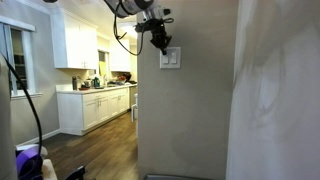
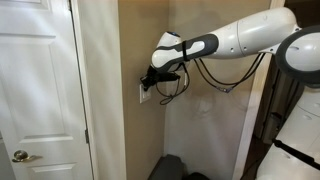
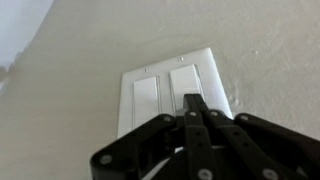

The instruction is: Turn on the left light switch

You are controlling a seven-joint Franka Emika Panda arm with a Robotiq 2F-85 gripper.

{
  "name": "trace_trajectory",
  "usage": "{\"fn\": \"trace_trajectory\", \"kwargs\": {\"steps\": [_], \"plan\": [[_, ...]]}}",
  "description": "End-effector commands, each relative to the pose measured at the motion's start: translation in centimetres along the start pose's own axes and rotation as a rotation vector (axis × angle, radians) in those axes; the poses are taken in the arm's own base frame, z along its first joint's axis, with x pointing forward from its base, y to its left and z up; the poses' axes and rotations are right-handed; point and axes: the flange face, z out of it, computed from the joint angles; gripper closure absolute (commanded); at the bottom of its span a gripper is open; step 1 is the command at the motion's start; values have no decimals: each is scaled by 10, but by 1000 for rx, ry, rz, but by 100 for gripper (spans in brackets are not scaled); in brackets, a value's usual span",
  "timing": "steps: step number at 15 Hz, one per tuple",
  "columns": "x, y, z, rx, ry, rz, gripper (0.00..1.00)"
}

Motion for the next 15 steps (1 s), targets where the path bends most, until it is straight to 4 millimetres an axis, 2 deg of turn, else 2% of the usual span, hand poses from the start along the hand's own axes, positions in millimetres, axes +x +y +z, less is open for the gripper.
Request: {"fn": "trace_trajectory", "kwargs": {"steps": [1,11,15], "plan": [[5,-7,3,-2,-3,29,100],[-43,3,-11,-128,-180,63,100],[-54,3,-7,-127,-230,72,100]]}}
